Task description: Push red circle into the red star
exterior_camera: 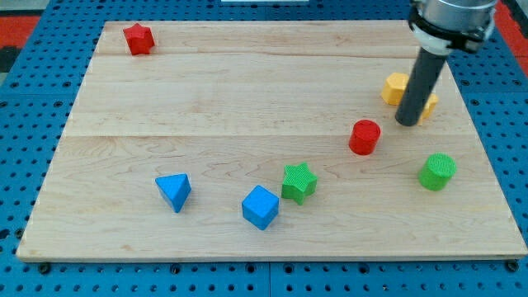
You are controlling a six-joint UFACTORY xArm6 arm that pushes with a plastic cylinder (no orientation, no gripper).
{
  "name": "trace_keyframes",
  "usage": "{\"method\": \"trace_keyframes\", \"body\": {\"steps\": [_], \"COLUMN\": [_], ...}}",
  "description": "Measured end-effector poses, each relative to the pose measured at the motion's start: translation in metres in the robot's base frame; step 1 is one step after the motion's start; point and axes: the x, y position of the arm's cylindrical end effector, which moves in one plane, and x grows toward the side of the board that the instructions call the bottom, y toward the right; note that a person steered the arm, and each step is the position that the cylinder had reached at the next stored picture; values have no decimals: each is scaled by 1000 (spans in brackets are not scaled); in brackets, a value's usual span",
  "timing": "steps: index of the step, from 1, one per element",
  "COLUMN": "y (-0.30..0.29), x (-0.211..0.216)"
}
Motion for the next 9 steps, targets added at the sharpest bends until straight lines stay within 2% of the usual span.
{"method": "trace_keyframes", "body": {"steps": [2, 3, 4, 6, 7, 8, 9], "y": [-127, -109, -155, -338, -388, -389, -365], "x": [15, 47, 49, 6, -31, -92, -91]}}
